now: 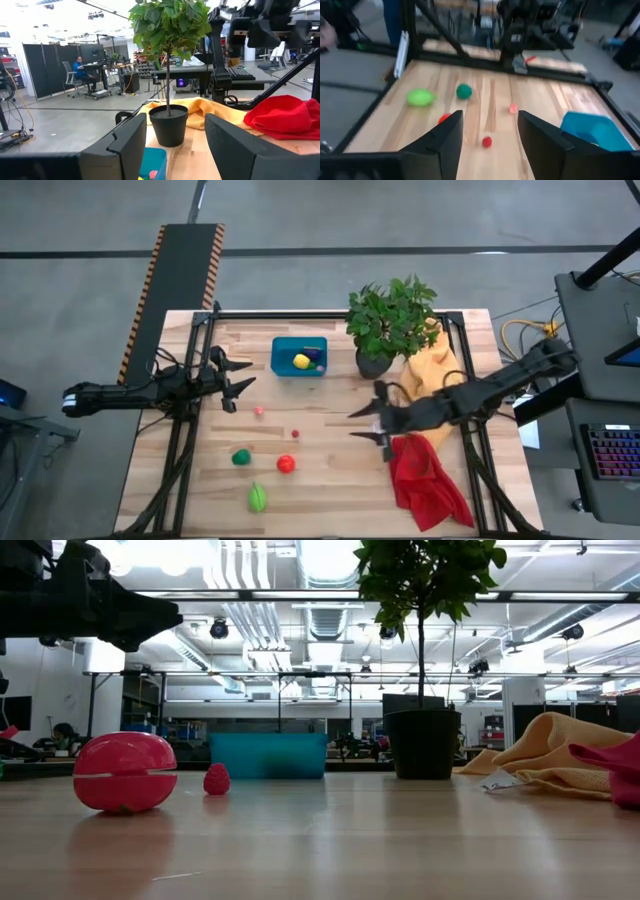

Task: Pick and placing Produce into tupperware
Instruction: Put the peach into the bin

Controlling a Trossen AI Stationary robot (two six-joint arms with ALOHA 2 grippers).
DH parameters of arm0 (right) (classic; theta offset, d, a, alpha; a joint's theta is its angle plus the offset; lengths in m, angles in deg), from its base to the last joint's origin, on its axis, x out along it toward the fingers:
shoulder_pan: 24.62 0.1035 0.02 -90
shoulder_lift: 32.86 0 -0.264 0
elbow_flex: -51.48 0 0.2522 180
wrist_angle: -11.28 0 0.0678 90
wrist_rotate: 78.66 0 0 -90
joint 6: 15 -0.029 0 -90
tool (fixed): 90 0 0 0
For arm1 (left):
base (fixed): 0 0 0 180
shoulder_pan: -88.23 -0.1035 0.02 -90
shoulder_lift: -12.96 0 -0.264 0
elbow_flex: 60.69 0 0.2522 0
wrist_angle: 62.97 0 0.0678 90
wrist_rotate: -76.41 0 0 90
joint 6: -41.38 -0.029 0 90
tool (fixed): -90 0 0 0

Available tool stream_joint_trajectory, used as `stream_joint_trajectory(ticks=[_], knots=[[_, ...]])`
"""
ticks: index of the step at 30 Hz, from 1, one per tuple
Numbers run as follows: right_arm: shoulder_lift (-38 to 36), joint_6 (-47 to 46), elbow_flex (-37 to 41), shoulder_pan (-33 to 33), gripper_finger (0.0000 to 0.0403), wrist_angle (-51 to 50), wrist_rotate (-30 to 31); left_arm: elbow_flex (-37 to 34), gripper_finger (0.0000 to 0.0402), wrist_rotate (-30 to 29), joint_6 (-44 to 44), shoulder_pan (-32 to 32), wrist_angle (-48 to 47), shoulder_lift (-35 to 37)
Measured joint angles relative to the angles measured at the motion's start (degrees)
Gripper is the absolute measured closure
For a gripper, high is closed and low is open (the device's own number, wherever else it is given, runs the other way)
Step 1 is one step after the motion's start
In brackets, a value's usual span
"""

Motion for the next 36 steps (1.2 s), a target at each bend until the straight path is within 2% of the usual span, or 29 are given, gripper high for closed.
stream_joint_trajectory(ticks=[5, 11, 12, 18, 22, 28, 33, 36], knots=[[-8.6, 0.1, 13.1, -1.8, 0.0269, 13.0, -0.4, 0.0, 0.0214, -0.1, 0.0, 0.0, 0.0, 0.0], [-19.1, 3.3, 22.0, -4.7, 0.0377, 15.0, 0.0, 0.0, 0.0214, -0.1, 0.0, 0.0, 0.0, 0.0], [-21.2, 3.7, 23.2, -4.9, 0.0384, 14.7, 0.2, 0.0, 0.0214, -0.1, 0.0, 0.0, 0.0, 0.0], [-35.0, 0.7, 28.6, -4.9, 0.0394, 7.7, 1.2, 0.0, 0.0214, -0.3, 0.0, 0.0, -0.1, 0.0], [-40.2, 0.3, 32.5, -4.9, 0.0394, 9.8, -0.4, 0.0, 0.0214, -0.4, 0.0, 0.0, -0.1, 0.0], [-40.3, -0.2, 37.4, -9.6, 0.0394, 18.2, -10.9, 0.0, 0.0214, -1.9, 0.0, 0.0, -0.1, -0.2], [-38.4, -2.8, 39.9, -19.4, 0.0395, 21.1, -19.3, 0.0, 0.0214, -1.9, 0.0, 0.0, -0.3, -0.9], [-38.8, -3.2, 39.4, -24.4, 0.0395, 20.9, -21.4, 0.0, 0.0214, -1.9, 0.0, 0.0, -0.2, -1.4]])
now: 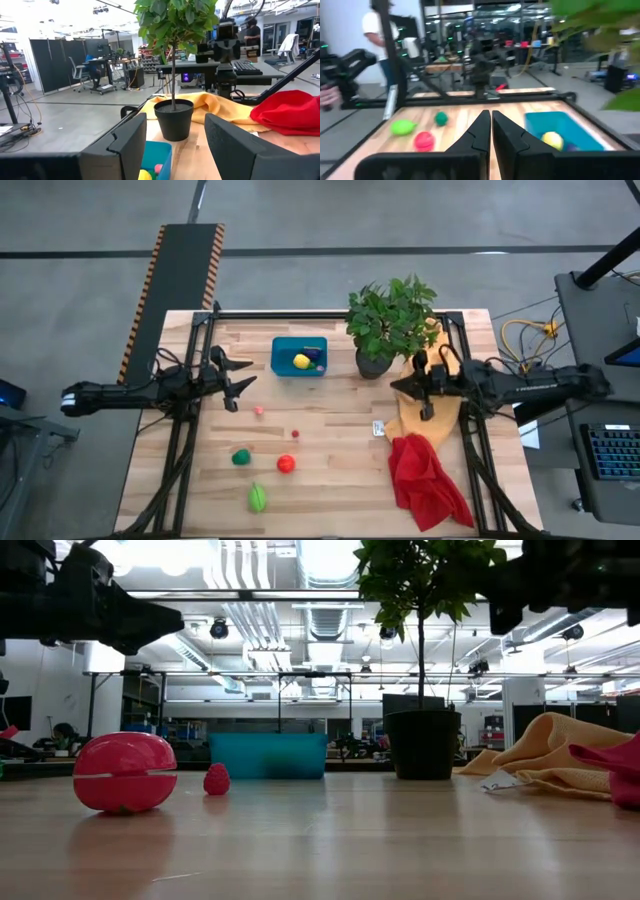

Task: Pick and placing Produce into tupperware
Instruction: Put the peach into the bin

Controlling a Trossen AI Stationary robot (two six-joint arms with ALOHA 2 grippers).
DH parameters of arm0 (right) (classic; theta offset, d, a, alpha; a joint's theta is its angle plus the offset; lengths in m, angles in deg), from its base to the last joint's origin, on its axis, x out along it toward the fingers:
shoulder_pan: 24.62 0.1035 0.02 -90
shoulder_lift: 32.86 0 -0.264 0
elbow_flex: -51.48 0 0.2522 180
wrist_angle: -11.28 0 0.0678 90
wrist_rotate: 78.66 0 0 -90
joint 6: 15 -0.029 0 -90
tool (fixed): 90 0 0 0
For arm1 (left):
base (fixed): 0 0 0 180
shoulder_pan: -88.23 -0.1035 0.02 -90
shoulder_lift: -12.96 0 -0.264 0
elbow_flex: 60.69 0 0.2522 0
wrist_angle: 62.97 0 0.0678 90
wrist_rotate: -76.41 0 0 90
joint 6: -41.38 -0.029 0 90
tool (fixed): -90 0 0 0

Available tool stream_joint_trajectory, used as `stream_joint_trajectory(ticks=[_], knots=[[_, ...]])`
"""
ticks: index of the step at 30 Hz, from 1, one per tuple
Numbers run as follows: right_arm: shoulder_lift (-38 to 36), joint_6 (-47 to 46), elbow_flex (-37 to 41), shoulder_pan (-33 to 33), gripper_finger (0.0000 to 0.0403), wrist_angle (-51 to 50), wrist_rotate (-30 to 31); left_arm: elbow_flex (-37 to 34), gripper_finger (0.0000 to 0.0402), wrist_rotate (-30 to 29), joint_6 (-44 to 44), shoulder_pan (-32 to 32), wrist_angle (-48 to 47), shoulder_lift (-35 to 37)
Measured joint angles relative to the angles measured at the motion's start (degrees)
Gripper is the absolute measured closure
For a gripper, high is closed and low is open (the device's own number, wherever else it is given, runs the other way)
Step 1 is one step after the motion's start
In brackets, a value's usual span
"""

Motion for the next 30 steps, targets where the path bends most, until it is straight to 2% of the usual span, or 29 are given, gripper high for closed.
stream_joint_trajectory(ticks=[4, 10, 13, 22, 26, 30], knots=[[-1.8, 3.3, -2.0, 1.2, 0.0395, -5.7, 1.3, 0.0, 0.0214, 0.0, 0.0, 0.0, 0.0, -0.7], [-6.2, 5.2, -1.9, 10.2, 0.0395, -12.1, 12.6, 0.0, 0.0214, 0.0, 0.0, 0.0, 0.0, -1.3], [-8.9, 6.7, -0.1, 14.3, 0.0395, -12.2, 15.3, 0.0, 0.0214, 0.0, -1.3, 0.0, 0.0, -1.2], [-17.3, 3.6, 7.8, 15.8, 0.0395, -11.3, 15.4, 0.0, 0.0214, 0.0, -1.1, 0.0, 0.1, -1.1], [-21.0, 2.7, 11.9, 15.8, 0.0394, -7.3, 15.4, 0.0, 0.0214, 0.0, -1.0, 0.0, 0.1, -1.1], [-22.1, -1.1, 11.8, 15.8, 0.0394, -6.7, 14.9, 0.0, 0.0214, 0.0, -0.9, 0.0, 0.2, -0.9]])
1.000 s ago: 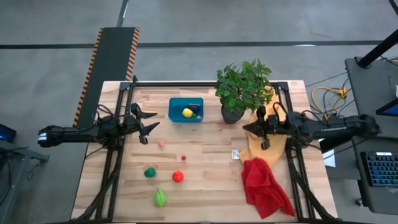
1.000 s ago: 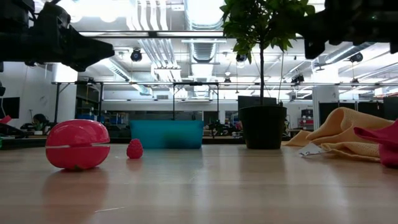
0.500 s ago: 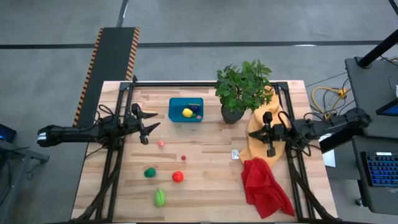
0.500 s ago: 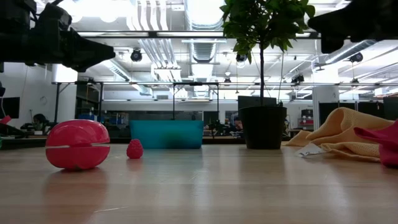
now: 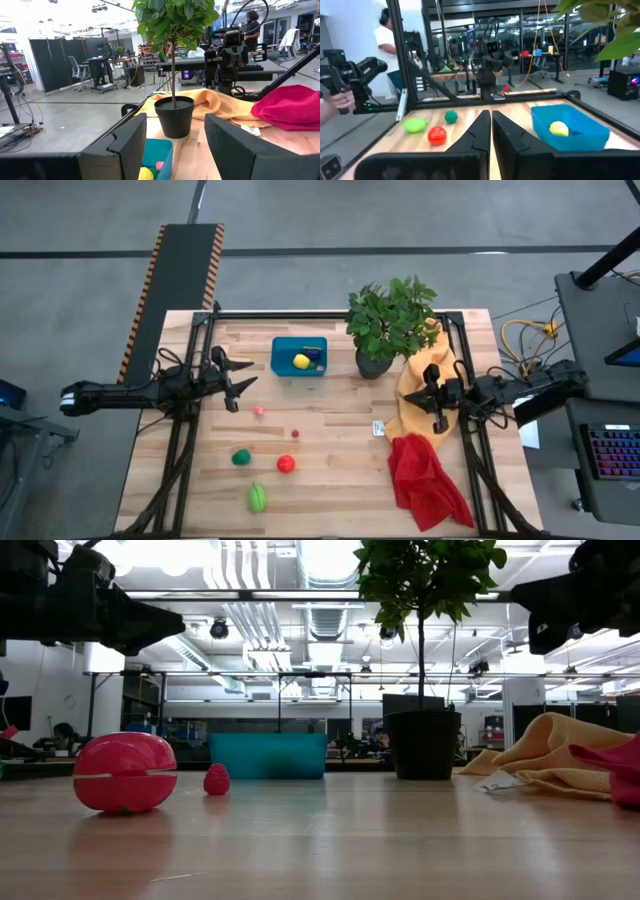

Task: Pick and placing Produce into tupperware
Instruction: Put the peach into the bin

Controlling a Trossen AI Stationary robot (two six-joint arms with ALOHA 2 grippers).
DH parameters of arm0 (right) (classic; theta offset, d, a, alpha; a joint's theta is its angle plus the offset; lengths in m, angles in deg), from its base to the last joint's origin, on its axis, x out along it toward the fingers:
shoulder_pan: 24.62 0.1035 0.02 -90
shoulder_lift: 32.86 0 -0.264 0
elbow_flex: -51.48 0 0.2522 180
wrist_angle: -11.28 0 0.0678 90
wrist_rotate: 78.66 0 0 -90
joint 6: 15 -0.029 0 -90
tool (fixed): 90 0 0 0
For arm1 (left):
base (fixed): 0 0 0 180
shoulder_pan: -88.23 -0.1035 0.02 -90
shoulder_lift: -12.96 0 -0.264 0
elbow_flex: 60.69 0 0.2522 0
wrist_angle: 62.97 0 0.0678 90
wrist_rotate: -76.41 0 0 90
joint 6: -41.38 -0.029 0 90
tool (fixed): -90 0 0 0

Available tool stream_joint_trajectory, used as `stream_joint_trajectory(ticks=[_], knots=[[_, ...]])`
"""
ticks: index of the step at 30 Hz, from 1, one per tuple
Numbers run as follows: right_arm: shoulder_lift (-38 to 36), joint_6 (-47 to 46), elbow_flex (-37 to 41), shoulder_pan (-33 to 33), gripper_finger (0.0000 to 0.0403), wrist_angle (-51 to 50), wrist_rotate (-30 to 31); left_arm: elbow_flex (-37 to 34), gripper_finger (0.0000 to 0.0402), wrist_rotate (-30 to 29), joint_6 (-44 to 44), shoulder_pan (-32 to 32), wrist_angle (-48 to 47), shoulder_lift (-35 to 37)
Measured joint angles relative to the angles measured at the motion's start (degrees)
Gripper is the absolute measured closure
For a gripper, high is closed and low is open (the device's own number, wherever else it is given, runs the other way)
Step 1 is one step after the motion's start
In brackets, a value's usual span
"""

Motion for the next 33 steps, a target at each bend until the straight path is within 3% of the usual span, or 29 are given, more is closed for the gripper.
stream_joint_trajectory(ticks=[16, 20, 26, 29, 33], knots=[[0.7, 3.9, 0.0, 0.0, 0.0394, 0.7, 0.5, 0.0, 0.0213, 0.7, 0.1, 0.0, 0.2, -2.2], [0.7, 3.0, 0.0, 0.0, 0.0394, 0.7, 0.5, 0.2, 0.0183, 1.0, 5.7, 0.0, -0.1, -3.9], [0.7, 5.4, 0.0, 0.0, 0.0394, 0.7, 0.7, 1.0, 0.0118, 12.4, 6.1, 0.0, -0.3, -6.8], [0.7, 7.4, 0.0, 0.0, 0.0394, 1.3, 3.5, 1.4, 0.0112, 17.3, 7.7, 0.1, -0.3, -8.7], [0.7, 8.1, -0.1, 0.0, 0.0394, 1.9, 8.5, 1.8, 0.0111, 18.6, 9.0, 0.1, -5.5, -10.6]])
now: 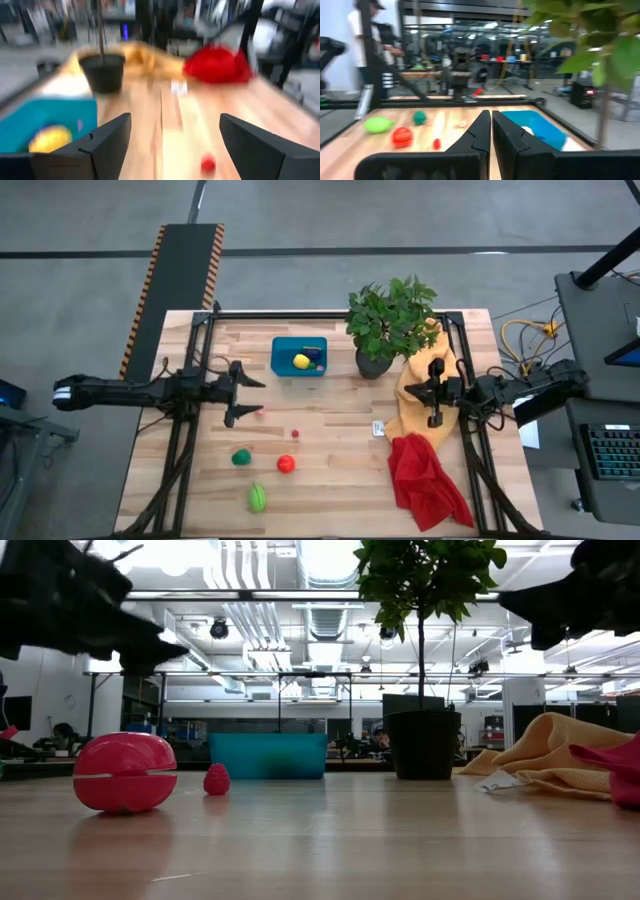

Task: Pick and placing Produce into tupperware
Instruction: Put the peach into the bin

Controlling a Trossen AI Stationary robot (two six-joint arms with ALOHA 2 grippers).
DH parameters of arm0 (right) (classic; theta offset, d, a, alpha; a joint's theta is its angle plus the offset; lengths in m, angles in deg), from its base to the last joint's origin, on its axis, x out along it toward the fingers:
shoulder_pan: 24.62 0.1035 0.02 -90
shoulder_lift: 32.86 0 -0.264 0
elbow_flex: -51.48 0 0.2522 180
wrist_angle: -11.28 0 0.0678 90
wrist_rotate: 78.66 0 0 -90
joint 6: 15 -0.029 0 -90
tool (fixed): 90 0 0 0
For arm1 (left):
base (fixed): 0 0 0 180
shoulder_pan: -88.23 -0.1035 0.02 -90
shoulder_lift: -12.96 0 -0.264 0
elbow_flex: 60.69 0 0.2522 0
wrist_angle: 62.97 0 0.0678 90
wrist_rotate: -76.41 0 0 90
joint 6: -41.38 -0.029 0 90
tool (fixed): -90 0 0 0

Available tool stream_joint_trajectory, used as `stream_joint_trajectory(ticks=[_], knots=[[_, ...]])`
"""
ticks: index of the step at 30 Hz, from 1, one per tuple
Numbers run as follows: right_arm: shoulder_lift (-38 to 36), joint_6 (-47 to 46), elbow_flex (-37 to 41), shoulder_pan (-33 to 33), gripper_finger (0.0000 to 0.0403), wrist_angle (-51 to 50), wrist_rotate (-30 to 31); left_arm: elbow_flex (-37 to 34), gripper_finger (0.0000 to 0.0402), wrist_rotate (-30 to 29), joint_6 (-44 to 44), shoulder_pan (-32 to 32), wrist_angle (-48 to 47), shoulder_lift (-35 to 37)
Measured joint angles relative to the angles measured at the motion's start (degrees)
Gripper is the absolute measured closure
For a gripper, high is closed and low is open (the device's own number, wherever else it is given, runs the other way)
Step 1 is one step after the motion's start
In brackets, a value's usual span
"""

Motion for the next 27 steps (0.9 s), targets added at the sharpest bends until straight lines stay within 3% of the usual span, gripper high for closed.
stream_joint_trajectory(ticks=[9, 27], knots=[[0.0, 2.3, -0.1, 0.0, 0.0394, 4.4, 1.0, -0.1, 0.0111, 0.0, 0.2, 0.0, -14.0, -4.8], [0.0, 6.3, -0.1, 0.0, 0.0394, 6.2, 1.0, -0.2, 0.0111, -3.5, 3.0, 0.0, -10.5, -19.8]])
